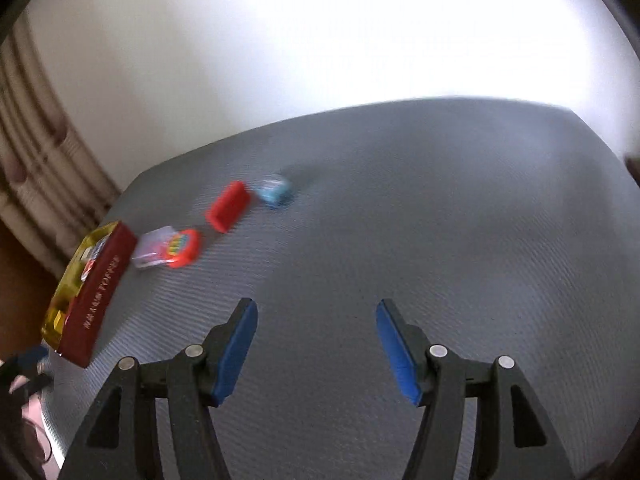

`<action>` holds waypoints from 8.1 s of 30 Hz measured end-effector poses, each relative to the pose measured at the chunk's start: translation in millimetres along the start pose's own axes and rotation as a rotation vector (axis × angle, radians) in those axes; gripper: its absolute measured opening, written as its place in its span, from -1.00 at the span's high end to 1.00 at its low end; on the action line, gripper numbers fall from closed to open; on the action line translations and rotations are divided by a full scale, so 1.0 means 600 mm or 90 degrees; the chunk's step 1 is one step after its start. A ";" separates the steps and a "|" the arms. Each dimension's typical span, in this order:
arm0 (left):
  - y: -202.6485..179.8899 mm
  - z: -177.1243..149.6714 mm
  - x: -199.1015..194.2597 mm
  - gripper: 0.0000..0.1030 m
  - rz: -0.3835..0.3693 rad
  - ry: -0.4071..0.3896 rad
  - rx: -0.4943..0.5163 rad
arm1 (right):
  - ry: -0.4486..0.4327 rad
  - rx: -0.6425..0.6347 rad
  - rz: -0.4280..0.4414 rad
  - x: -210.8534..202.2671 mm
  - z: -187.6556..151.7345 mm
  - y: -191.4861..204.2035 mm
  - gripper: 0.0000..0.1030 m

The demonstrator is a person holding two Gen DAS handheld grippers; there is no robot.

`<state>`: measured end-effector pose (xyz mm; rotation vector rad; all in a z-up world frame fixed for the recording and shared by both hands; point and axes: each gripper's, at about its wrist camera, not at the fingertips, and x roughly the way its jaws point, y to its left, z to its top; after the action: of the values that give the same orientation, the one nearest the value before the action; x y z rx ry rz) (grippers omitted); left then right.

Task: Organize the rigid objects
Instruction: 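Grasp the clear box with red contents with the left gripper, then carry the red-filled clear box into the tin beside the floss box, release, then grasp the small blue dog-print tin with the right gripper, then carry the blue dog-print tin over the tin, lower it inside, open right gripper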

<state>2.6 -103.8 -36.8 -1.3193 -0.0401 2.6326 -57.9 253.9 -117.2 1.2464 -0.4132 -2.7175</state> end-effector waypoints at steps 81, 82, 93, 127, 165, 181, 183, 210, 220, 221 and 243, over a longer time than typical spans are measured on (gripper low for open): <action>0.193 0.231 -0.188 -0.28 0.186 -0.143 -0.025 | -0.055 0.079 0.123 -0.127 -0.052 -0.044 -0.26; 0.206 0.225 -0.177 -0.28 0.186 -0.134 -0.036 | -0.054 0.079 0.122 -0.126 -0.053 -0.042 -0.26; 0.251 0.166 -0.057 -0.28 0.194 -0.015 -0.094 | -0.046 0.082 0.124 -0.121 -0.056 -0.047 -0.26; 0.165 0.085 0.111 -0.27 0.182 0.146 -0.013 | -0.039 0.091 0.125 -0.114 -0.048 -0.046 -0.26; 0.173 0.050 -0.058 -0.98 0.124 -0.077 -0.092 | 0.052 -0.153 0.014 0.107 0.110 0.093 -0.31; 0.115 -0.050 -0.064 -0.98 0.034 -0.058 -0.110 | 0.101 -0.222 -0.075 0.247 0.162 0.155 0.39; 0.112 -0.048 -0.063 -0.98 0.026 -0.057 -0.111 | 0.091 -0.227 -0.085 0.229 0.158 0.154 0.39; 0.099 -0.066 -0.135 -0.98 0.078 -0.117 -0.101 | -0.116 -0.260 -0.107 -0.100 0.226 0.334 0.39; 0.135 -0.070 -0.135 -0.98 0.103 -0.117 -0.125 | -0.137 -0.308 -0.089 -0.154 0.228 0.420 0.39; 0.138 -0.071 -0.135 -0.98 0.105 -0.117 -0.127 | -0.137 -0.311 -0.087 -0.159 0.227 0.422 0.39; 0.181 -0.074 -0.118 -0.98 0.130 -0.091 -0.163 | -0.104 -0.364 -0.004 -0.107 0.186 0.554 0.39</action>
<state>61.7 -226.6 -19.6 -1.2654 -0.2864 2.9731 -100.9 -27.4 97.1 0.8698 0.3397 -2.6585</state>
